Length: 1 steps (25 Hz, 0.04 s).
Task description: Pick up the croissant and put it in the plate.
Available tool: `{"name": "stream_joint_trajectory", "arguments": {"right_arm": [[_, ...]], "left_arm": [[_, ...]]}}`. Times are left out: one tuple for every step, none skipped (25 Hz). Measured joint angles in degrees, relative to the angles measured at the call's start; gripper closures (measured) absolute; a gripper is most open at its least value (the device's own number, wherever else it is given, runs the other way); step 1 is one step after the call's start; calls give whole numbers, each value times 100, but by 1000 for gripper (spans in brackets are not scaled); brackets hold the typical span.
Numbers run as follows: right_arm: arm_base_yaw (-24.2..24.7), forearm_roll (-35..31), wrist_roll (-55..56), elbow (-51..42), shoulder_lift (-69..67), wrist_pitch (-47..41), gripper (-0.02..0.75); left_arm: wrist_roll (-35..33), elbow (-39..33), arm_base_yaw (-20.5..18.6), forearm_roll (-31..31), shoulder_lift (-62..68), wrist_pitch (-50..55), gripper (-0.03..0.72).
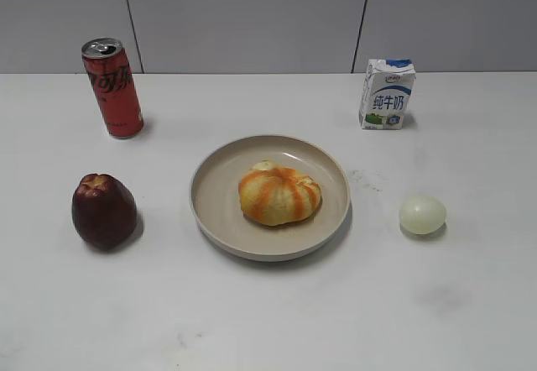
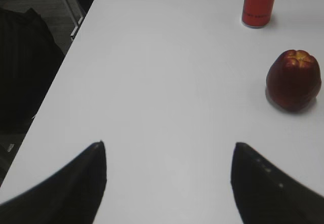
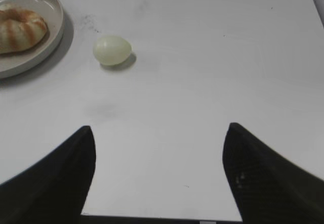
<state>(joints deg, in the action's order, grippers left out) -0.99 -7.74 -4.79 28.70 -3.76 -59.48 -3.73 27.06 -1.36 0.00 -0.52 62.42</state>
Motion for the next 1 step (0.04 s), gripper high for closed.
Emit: {"name": "stream_joint_trajectory", "arguments": {"right_arm": [[0,0,0,0,125,0,147]], "left_arm": [[0,0,0,0,0,0,104]]}}
